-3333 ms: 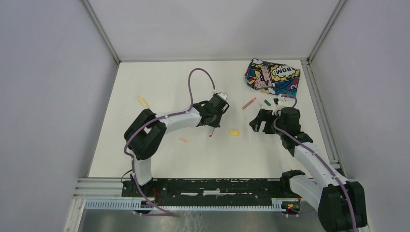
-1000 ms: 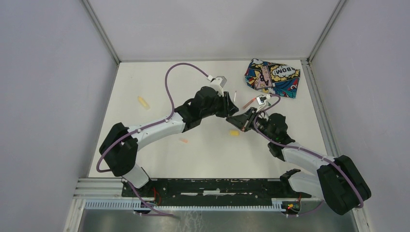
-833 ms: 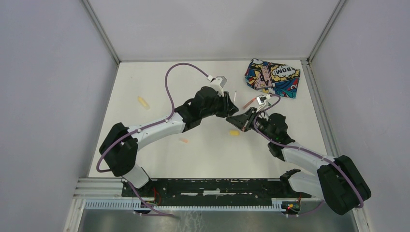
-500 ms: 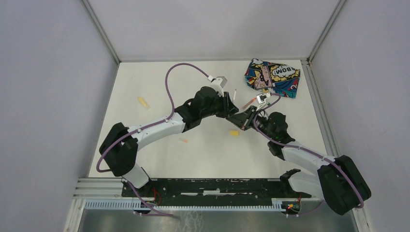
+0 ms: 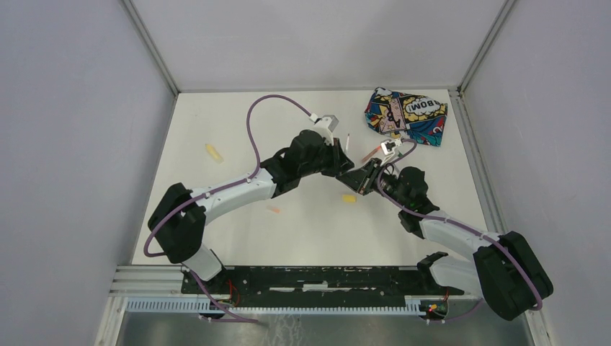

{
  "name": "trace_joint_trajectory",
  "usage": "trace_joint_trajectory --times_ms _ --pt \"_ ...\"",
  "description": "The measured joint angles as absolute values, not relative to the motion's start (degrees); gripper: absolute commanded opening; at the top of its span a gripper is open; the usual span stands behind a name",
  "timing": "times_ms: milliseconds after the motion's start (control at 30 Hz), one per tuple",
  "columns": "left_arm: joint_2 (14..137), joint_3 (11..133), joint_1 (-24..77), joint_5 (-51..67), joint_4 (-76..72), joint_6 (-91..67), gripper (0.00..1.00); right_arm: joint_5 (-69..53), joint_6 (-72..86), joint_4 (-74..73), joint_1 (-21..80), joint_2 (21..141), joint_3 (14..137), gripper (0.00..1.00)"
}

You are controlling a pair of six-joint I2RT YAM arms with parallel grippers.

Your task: Insert the pens into the pen caps

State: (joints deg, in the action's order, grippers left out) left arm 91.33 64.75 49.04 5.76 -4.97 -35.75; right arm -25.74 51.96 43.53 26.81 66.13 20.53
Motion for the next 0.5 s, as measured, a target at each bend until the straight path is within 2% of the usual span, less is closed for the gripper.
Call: trace_joint_trajectory --times_ms 67,167,367,500 --pt "91.3 64.9 49.1 4.9 -4.3 -35.5 0.02 -25.9 51.1 43.2 26.9 66.1 20.6 0.43" --pt "90.8 65.1 49.3 3.0 -2.3 -34.2 0.02 -25.9 49.6 42.2 26.9 66.0 20.6 0.56" --pt "88.8 65.8 48.9 -2.0 1.7 -31.6 0.02 -25.6 45.1 39.1 26.9 64.0 20.7 0.65" --pt "85.8 65.7 46.6 -4.5 4.6 -30.0 0.02 -24.9 40.3 35.6 26.9 62.6 21.4 0.68"
